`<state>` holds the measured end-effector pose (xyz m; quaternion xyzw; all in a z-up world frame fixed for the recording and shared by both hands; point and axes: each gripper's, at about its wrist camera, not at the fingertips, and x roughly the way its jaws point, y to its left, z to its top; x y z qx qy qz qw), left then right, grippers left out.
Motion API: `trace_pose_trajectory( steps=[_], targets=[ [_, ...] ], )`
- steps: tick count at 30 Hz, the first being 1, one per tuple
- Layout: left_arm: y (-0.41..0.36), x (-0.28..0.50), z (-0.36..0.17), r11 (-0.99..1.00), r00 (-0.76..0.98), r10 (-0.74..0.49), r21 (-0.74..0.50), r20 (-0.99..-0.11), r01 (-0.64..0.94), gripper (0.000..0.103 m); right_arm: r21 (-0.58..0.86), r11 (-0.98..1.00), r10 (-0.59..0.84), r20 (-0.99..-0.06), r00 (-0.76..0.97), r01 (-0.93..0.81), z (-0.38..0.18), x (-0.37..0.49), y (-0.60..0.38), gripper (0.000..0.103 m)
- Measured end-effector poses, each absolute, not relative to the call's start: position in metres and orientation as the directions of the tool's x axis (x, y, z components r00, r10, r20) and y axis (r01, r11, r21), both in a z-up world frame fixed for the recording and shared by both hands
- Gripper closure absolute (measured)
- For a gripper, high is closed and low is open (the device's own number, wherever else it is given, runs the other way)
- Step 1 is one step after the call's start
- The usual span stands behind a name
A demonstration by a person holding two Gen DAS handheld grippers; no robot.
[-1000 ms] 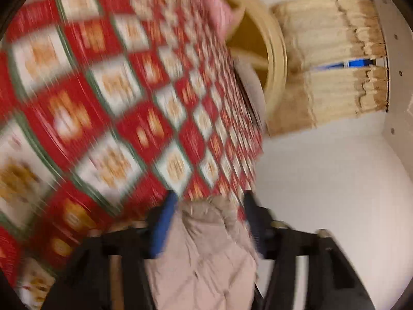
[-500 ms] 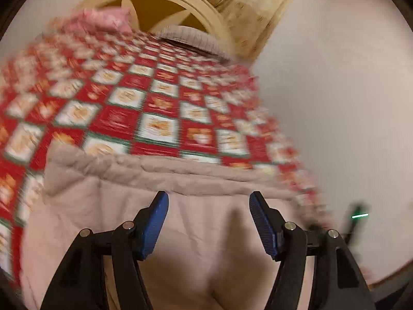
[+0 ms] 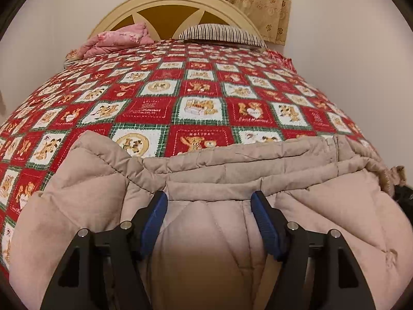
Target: Fold large clothes
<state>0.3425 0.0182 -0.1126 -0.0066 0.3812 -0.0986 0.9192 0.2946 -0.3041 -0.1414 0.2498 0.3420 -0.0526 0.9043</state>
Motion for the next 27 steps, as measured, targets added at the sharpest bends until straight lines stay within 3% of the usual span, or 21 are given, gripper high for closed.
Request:
trace_pose_trajectory(
  steps=[3,5,9,14,15,16,18,23,24,27],
  targets=[
    [0.017,0.346,-0.116,0.983,0.683,-0.172,-0.074,-0.71,0.17,0.035,0.447,0.851,0.098,-0.65,0.753,0.276,-0.13,0.294,-0.311,0.072],
    [0.018,0.345,-0.117,0.983,0.68,-0.172,-0.075,-0.713,0.169,0.035,0.483,0.833,0.079,-0.584,0.808,0.268,-0.105,0.282,-0.315,0.065],
    [0.017,0.346,-0.118,0.984,0.678,-0.166,-0.071,-0.716,0.167,0.035,0.452,0.867,0.01,-0.44,0.898,0.212,-0.047,0.249,-0.302,0.035],
    [0.015,0.346,-0.119,0.985,0.68,-0.154,-0.056,-0.716,0.164,0.034,0.246,0.96,-0.06,-0.293,0.954,0.136,-0.004,0.211,-0.26,0.035],
    [0.015,0.346,-0.119,0.985,0.681,-0.152,-0.055,-0.716,0.163,0.034,0.201,0.973,-0.039,-0.325,0.945,0.11,-0.006,0.22,-0.251,0.039],
    [0.015,0.346,-0.119,0.985,0.682,-0.15,-0.053,-0.716,0.162,0.034,0.135,0.985,-0.042,-0.424,0.905,0.109,-0.015,0.24,-0.241,0.044],
    [0.014,0.345,-0.119,0.986,0.683,-0.145,-0.047,-0.716,0.16,0.034,0.074,0.989,-0.067,-0.56,0.826,0.131,-0.04,0.275,-0.235,0.082],
    [0.015,0.345,-0.119,0.986,0.686,-0.149,-0.05,-0.712,0.162,0.034,0.154,0.949,-0.084,-0.72,0.689,0.277,-0.11,0.325,-0.281,0.083],
    [0.015,0.345,-0.119,0.985,0.687,-0.15,-0.052,-0.711,0.162,0.034,0.18,0.94,-0.068,-0.734,0.676,0.291,-0.125,0.326,-0.289,0.087],
    [0.016,0.344,-0.118,0.985,0.689,-0.156,-0.058,-0.707,0.164,0.034,0.26,0.921,-0.028,-0.697,0.716,0.29,-0.136,0.314,-0.299,0.087]
  ],
)
